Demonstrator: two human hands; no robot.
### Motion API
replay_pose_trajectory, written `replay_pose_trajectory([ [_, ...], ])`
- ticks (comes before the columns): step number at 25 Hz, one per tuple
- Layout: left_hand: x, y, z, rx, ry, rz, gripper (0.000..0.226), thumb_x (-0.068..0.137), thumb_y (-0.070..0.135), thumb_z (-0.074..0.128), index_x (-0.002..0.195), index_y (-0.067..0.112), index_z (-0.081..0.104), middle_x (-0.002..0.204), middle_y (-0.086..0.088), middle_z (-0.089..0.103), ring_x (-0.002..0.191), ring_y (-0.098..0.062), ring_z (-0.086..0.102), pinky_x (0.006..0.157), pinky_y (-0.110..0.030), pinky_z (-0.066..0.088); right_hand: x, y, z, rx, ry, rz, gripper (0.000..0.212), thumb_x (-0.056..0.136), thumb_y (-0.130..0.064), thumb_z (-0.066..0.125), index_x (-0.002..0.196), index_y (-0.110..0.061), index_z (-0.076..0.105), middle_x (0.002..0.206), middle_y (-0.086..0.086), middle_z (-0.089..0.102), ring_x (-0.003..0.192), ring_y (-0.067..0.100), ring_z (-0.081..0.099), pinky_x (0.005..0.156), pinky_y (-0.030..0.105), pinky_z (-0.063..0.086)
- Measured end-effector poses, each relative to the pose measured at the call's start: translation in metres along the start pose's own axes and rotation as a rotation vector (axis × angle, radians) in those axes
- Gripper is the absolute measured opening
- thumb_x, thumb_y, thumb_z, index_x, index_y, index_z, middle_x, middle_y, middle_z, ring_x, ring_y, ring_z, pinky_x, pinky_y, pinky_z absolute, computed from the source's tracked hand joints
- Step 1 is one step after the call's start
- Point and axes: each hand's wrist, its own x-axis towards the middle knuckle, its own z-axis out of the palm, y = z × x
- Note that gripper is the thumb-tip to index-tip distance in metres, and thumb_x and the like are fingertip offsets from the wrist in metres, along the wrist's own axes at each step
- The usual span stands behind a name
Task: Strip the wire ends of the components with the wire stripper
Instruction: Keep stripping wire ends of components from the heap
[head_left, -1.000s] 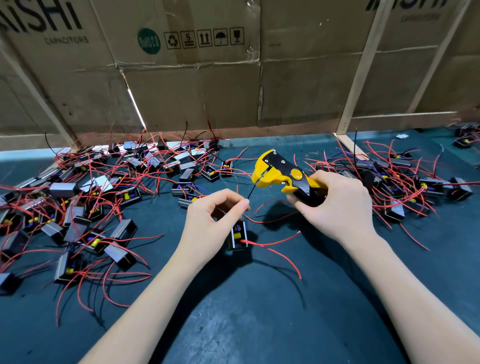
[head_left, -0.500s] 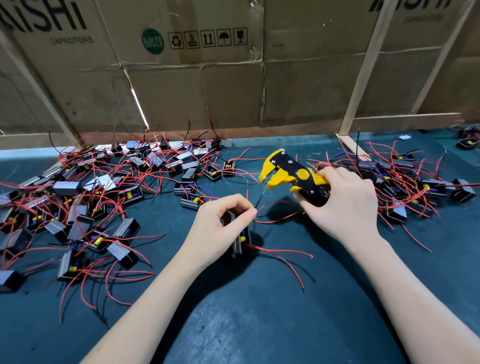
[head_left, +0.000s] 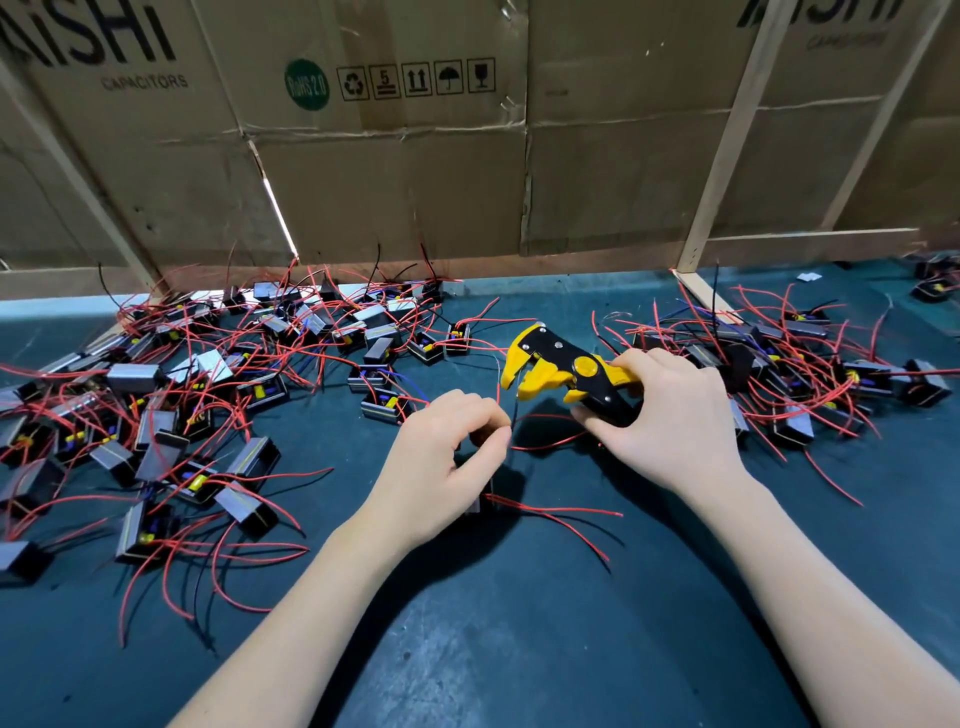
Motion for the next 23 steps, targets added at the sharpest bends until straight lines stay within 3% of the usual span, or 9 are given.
replay_pose_trajectory([
  [3,-0.0002,-0.0039,0.0027,-0.004,0.026,-0.010,0.008,0.094,0.009,0.057,0.100,0.012,0.061,0.081,0.006,0.063,0.076,-0.017,0.056,0.074,-0.026,0.044,0.0007,0.0000,-0.0025,0.018,0.023,0.035,0.042,0.069,-0.055,0.075,0.092,-0.021,0.065,0.084,-0.003,0.062,0.088,0.026,0.061,0.078,0.041,0.043],
  [6,0.0000,-0.0049,0.0054,-0.134,0.070,-0.173,0.029,0.092,0.006,0.062,0.115,0.016,0.049,0.076,0.006,0.070,0.067,-0.022,0.062,0.071,-0.028,0.048,0.0020,-0.0007,-0.0053,0.105,0.072,0.110,0.037,0.070,-0.051,0.077,0.085,-0.021,0.062,0.082,-0.005,0.062,0.085,0.025,0.061,0.078,0.044,0.046],
  [11,0.0025,-0.0060,0.0057,-0.238,0.076,-0.259,0.013,0.088,0.001,0.065,0.087,0.014,0.065,0.071,0.003,0.072,0.070,-0.011,0.070,0.074,-0.029,0.053,0.0036,0.0038,-0.0075,0.096,0.108,0.149,0.037,0.071,-0.052,0.076,0.087,-0.022,0.063,0.086,-0.005,0.064,0.087,0.026,0.062,0.080,0.044,0.046],
  [18,0.0020,-0.0012,0.0038,-0.300,0.106,-0.280,0.013,0.090,0.006,0.063,0.086,0.019,0.063,0.071,0.003,0.070,0.071,-0.011,0.068,0.075,-0.040,0.053,0.0009,0.0037,-0.0040,-0.008,0.104,0.096,0.038,0.068,-0.054,0.076,0.083,-0.025,0.057,0.076,-0.012,0.047,0.083,0.027,0.060,0.071,0.034,0.030],
  [23,0.0032,-0.0031,0.0060,-0.321,0.175,-0.299,0.003,0.088,0.017,0.060,0.086,0.020,0.061,0.070,0.007,0.067,0.071,-0.016,0.068,0.077,-0.048,0.054,0.0016,0.0039,-0.0014,-0.037,0.077,0.087,0.040,0.068,-0.055,0.075,0.089,-0.023,0.061,0.082,-0.004,0.060,0.087,0.028,0.060,0.073,0.036,0.033],
])
